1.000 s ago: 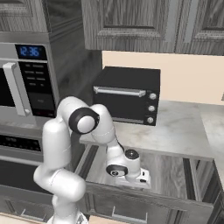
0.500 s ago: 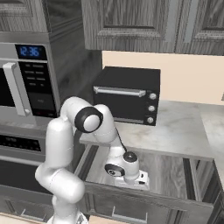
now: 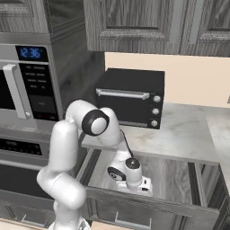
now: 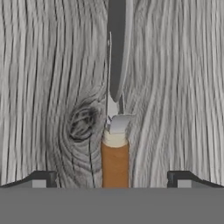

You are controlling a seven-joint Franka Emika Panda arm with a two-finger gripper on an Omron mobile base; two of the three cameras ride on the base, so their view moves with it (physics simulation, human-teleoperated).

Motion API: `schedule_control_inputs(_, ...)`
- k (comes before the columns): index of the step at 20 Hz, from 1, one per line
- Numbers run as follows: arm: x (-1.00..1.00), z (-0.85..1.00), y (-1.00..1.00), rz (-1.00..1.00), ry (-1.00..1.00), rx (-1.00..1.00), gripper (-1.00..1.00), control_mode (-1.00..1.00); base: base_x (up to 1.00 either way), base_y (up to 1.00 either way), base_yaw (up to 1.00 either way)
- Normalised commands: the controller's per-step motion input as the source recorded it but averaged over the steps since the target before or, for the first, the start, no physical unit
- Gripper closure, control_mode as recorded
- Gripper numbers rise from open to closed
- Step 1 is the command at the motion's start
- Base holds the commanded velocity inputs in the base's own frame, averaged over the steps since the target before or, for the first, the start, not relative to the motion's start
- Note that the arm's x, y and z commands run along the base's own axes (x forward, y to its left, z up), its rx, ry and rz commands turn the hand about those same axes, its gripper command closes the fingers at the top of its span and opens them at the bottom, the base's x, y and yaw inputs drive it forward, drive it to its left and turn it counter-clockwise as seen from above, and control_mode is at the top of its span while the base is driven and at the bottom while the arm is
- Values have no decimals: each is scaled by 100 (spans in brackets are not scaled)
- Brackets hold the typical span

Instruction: Take the pizza cutter from the drawer on the right and place it on the dining counter for cutting.

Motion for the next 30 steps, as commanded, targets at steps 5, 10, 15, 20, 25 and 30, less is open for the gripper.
schedule_control_inputs(5,6,-11,-5,2,0,2,-100,-100,0,0,0)
schedule_control_inputs(10,3,-14,-8,3,0,3,-100,-100,0,0,0)
schedule_control_inputs(15,1,-17,-11,3,0,4,-100,-100,0,0,0)
schedule_control_inputs(20,2,-13,-2,2,0,1,-100,-100,0,0,0)
schedule_control_inputs(25,0,-1,0,0,0,0,-100,-100,0,0,0)
schedule_control_inputs(30,1,-1,0,0,-1,0,-100,-100,0,0,0)
